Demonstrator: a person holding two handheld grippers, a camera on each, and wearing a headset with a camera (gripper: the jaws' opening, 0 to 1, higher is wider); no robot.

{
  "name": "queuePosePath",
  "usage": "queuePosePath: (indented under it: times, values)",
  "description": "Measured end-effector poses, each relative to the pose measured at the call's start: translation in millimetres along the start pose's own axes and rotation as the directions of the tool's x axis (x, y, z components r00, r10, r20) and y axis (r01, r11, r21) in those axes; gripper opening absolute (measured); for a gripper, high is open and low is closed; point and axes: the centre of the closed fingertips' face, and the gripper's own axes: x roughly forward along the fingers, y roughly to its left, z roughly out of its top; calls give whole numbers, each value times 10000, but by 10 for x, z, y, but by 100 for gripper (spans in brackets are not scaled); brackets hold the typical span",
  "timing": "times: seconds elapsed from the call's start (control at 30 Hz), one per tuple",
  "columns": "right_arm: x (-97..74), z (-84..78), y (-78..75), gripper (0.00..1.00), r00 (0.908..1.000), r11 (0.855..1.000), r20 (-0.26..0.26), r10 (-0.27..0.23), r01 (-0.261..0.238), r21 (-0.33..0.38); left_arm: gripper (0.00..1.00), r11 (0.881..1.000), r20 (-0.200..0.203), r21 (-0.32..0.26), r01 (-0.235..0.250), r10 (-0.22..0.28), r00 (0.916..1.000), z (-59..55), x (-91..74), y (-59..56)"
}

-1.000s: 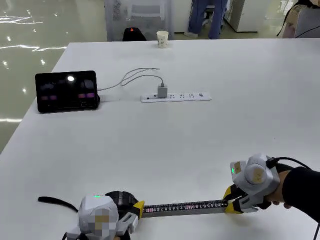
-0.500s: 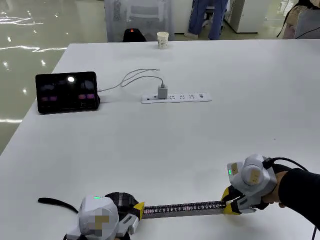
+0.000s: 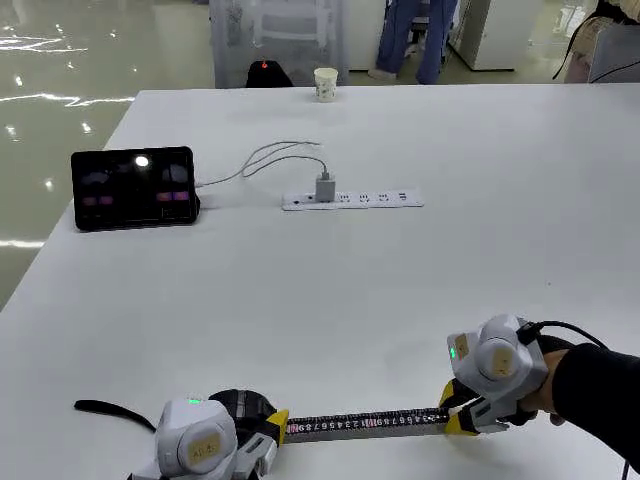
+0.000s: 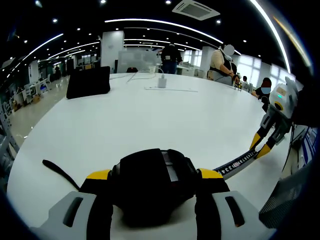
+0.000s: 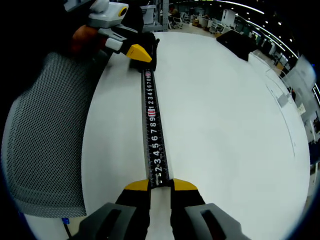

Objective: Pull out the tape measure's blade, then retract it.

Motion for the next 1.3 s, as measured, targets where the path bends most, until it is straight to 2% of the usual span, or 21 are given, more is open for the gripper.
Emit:
queuePosePath:
  times: [0.2,0.43,0.63,0.93,1.3]
  values:
    - [24,17,-3,12,9997,9998,-222,-99,102,163,62,10000,-23,-54,18,-18,10000,1,-2,1]
    - [44,58,15,11,9987,9998,-477,-151,145,-116,62,10000,-5,-16,36,-36,10000,2,-5,2]
    - [53,86,7,11,9983,10000,-570,-84,84,-1,62,10000,-2,0,41,-41,10000,2,-5,8]
    - [52,114,12,11,9995,9995,-294,-150,158,273,62,10000,-3,0,58,-58,10000,-3,-10,13]
    - [68,159,27,11,9992,9990,-324,-234,246,384,62,10000,27,5,54,-54,10000,-5,-22,9]
